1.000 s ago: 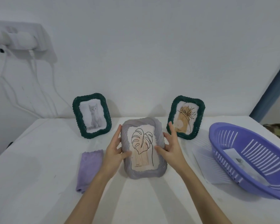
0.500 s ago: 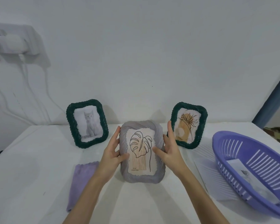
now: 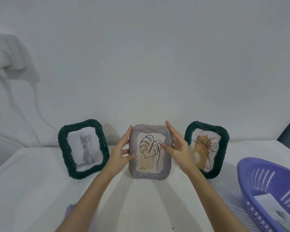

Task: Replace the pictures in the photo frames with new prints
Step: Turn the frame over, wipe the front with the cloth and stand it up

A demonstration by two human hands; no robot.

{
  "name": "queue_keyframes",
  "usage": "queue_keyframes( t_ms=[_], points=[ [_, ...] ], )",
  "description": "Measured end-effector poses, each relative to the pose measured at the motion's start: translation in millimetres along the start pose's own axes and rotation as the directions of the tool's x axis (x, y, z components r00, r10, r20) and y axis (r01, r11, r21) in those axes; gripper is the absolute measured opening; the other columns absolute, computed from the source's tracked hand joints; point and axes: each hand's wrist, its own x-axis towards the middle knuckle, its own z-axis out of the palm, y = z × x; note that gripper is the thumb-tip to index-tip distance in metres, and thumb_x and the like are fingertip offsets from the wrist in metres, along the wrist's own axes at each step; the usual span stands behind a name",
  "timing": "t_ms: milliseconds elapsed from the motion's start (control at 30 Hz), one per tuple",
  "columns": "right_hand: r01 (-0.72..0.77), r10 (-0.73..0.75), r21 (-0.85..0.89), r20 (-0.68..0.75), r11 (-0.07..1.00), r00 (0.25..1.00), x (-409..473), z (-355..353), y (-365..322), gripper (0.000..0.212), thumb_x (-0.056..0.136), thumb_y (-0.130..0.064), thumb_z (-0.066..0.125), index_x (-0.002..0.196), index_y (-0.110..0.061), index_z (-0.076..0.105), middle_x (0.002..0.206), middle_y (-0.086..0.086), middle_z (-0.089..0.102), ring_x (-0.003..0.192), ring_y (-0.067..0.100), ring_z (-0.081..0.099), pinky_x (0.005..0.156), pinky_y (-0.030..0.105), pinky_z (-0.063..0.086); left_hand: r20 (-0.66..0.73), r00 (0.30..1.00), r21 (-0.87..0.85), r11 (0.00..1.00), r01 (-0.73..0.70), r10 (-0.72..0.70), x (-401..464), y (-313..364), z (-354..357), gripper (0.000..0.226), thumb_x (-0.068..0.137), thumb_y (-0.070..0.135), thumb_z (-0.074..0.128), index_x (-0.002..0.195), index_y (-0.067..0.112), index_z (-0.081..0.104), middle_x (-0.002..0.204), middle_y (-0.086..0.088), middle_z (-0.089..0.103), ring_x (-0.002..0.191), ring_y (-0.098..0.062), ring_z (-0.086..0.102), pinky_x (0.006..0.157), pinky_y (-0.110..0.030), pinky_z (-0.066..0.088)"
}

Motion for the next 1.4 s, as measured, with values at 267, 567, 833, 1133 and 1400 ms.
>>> queue_keyframes(
  t_ms=[267, 567, 833, 1133, 1400],
  points=[
    [-0.044, 0.044, 0.052, 0.000, 0.998, 0.999, 73, 9, 27, 0.073, 0.079, 0.020, 0.053, 0.131, -0.029, 0.039, 0.136, -0.015, 0.044, 0.121, -0.013, 0.042, 0.095, 0.008, 0.040, -0.036, 0.999, -0.077, 0.996, 0.034, -0.037, 64, -28, -16, 0.095, 0.078, -0.022, 0.053, 0.127, 0.055, 0.027, 0.135, -0.011, 0.046, 0.106, -0.031, 0.059, 0.076, -0.029, 0.056],
    [-0.044, 0.042, 0.083, 0.026, 0.996, 0.999, 85, 12, 41, 0.073, 0.078, 0.020, 0.054, 0.132, -0.027, 0.040, 0.137, -0.012, 0.045, 0.134, 0.011, 0.038, 0.111, 0.036, 0.035, -0.047, 0.998, -0.092, 0.995, 0.042, -0.046, 65, -38, -19, 0.095, 0.077, -0.021, 0.055, 0.127, 0.053, 0.024, 0.132, -0.007, 0.048, 0.117, -0.035, 0.054, 0.089, -0.044, 0.053],
    [-0.089, 0.086, 0.040, 0.060, 0.995, 0.994, 83, 12, 37, 0.080, 0.080, 0.017, 0.056, 0.142, -0.026, 0.028, 0.135, -0.024, 0.038, 0.126, -0.004, 0.043, 0.100, 0.019, 0.044, -0.013, 0.998, -0.050, 0.997, 0.055, -0.056, 65, -38, -21, 0.094, 0.080, -0.018, 0.055, 0.130, 0.052, 0.018, 0.130, -0.012, 0.048, 0.118, -0.039, 0.051, 0.089, -0.044, 0.052],
    [-0.075, 0.080, -0.200, 0.018, 0.977, 0.997, 28, 5, 78, 0.112, 0.070, 0.000, 0.076, 0.134, -0.059, 0.005, 0.136, 0.002, 0.049, 0.087, 0.021, 0.066, 0.075, 0.040, 0.058, -0.005, 0.992, 0.124, 0.985, 0.123, -0.123, 32, -63, -15, 0.111, 0.072, -0.007, 0.071, 0.133, 0.058, 0.005, 0.121, 0.005, 0.051, 0.095, -0.013, 0.062, 0.077, -0.020, 0.054],
    [-0.075, 0.088, -0.280, 0.033, 0.957, 0.996, 12, 7, 85, 0.103, 0.074, 0.002, 0.072, 0.132, -0.055, 0.010, 0.104, -0.007, 0.062, 0.078, 0.006, 0.056, 0.063, 0.013, 0.049, -0.035, 0.996, 0.191, 0.977, 0.090, -0.085, 22, -71, -12, 0.108, 0.074, -0.011, 0.067, 0.131, 0.059, 0.008, 0.110, 0.003, 0.058, 0.085, -0.021, 0.069, 0.079, -0.020, 0.055]
  ],
)
